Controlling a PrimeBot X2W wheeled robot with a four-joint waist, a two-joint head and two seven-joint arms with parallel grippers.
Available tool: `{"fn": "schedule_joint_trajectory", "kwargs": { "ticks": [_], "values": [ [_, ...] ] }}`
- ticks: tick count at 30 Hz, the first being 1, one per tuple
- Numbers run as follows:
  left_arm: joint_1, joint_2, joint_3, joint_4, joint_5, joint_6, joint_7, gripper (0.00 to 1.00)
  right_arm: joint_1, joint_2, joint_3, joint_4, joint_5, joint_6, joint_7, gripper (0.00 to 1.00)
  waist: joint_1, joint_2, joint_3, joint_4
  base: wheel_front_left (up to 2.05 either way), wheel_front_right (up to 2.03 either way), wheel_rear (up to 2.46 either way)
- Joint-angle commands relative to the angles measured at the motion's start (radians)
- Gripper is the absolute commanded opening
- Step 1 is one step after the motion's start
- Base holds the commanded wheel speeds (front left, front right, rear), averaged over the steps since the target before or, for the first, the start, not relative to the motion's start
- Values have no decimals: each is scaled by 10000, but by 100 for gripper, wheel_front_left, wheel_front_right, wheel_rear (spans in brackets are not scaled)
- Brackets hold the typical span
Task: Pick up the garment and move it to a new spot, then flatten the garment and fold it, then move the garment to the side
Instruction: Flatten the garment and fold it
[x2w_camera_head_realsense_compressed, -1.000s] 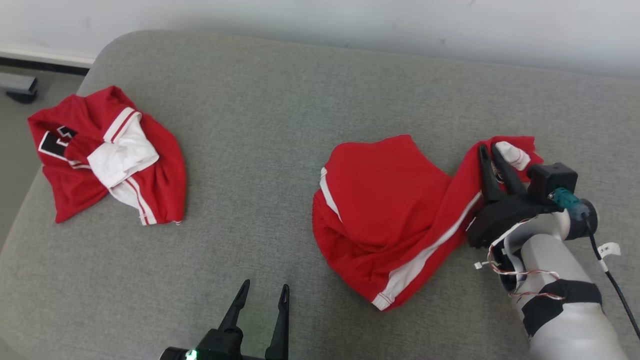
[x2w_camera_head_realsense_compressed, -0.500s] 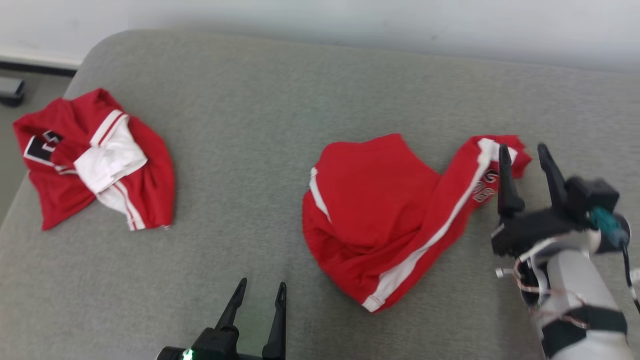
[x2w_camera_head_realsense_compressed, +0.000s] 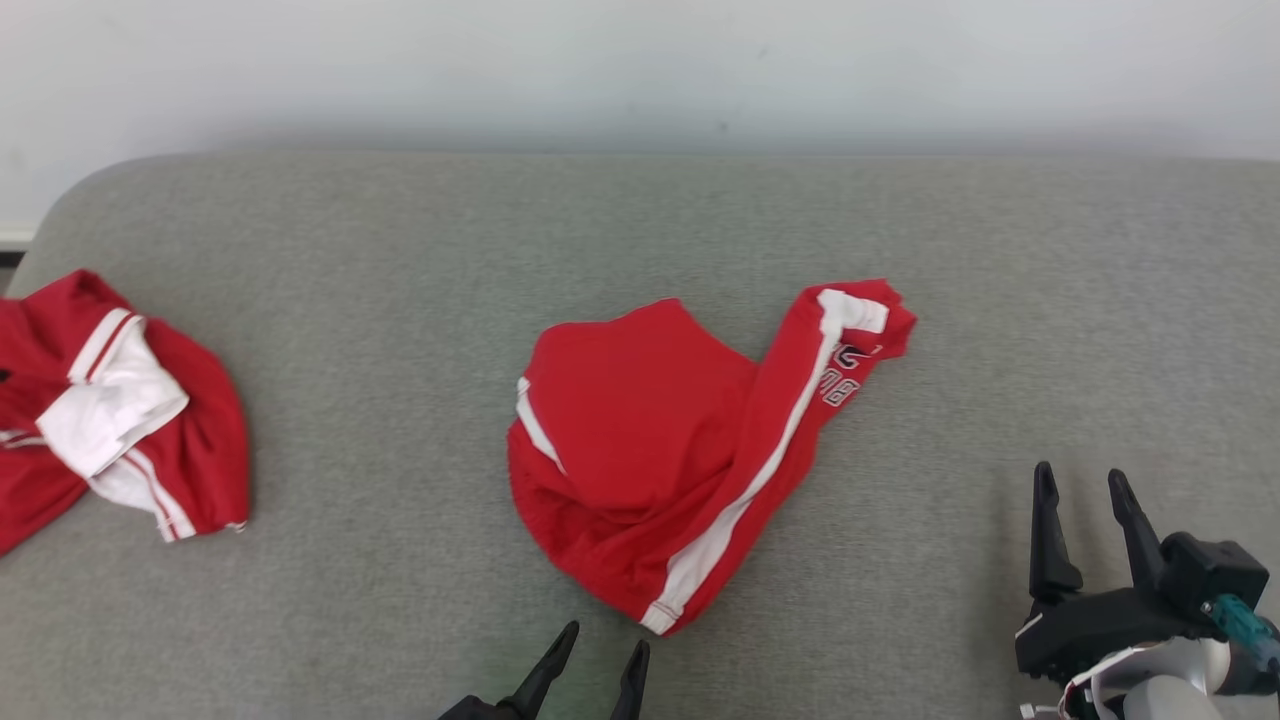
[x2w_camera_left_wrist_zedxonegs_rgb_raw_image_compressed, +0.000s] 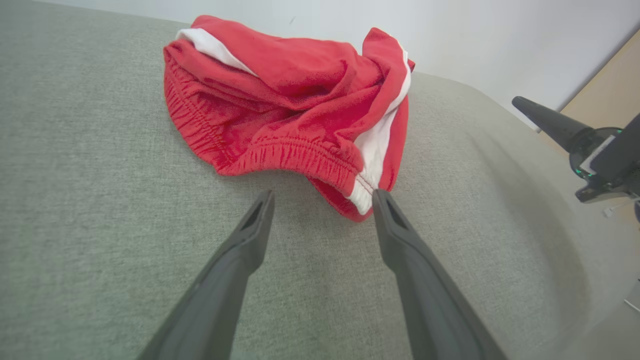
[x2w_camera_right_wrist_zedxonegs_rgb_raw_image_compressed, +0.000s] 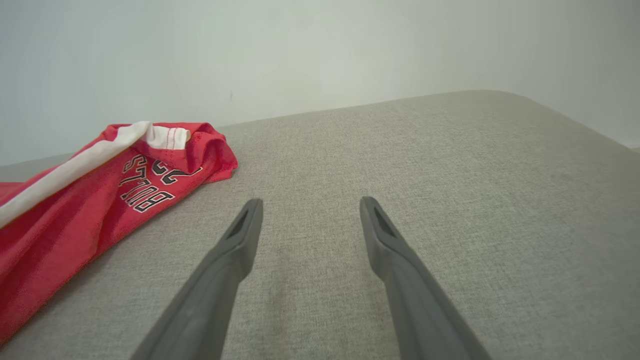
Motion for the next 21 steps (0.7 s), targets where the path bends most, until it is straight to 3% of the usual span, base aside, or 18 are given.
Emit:
{"fn": "schedule_joint_trajectory", "kwargs": {
  "ticks": [1, 14, 15, 16, 17, 18, 21],
  "values": [
    [-34, 36, -61, 184, -159, -70, -32, 100, 177, 121, -47, -67, -62, -19, -8, 100, 1, 0, -142, -394, 0, 0, 0],
    [-523, 36, -329, 462, -954, -103, -32, 100, 163, 200, 118, -150, -64, -19, -8, 100, 1, 0, 11, -1360, 0, 0, 0],
    [-550, 37, -313, 477, -984, -103, -32, 91, 171, 189, 117, -150, -52, -19, -6, 100, 1, 0, 17, -1381, 0, 0, 0],
    [-575, 36, -287, 500, -965, -104, -32, 61, 188, 180, 120, -154, -52, -19, -6, 100, 1, 0, 21, -1397, 0, 0, 0],
    [-592, 34, -273, 507, -946, -104, -32, 20, 207, 180, 110, -147, -50, -19, -6, 100, 1, 0, 25, -1407, 0, 0, 0],
    [-605, 34, -229, 504, -953, -104, -32, 0, 226, 179, 96, -144, -43, -19, -8, 100, 1, 0, 23, -1406, 0, 0, 0],
    [-573, 34, -37, 411, -836, -105, -32, 0, 309, 211, 42, -138, -50, -19, -6, 100, 1, 0, -9, -1306, 0, 0, 0]
  ]
}}
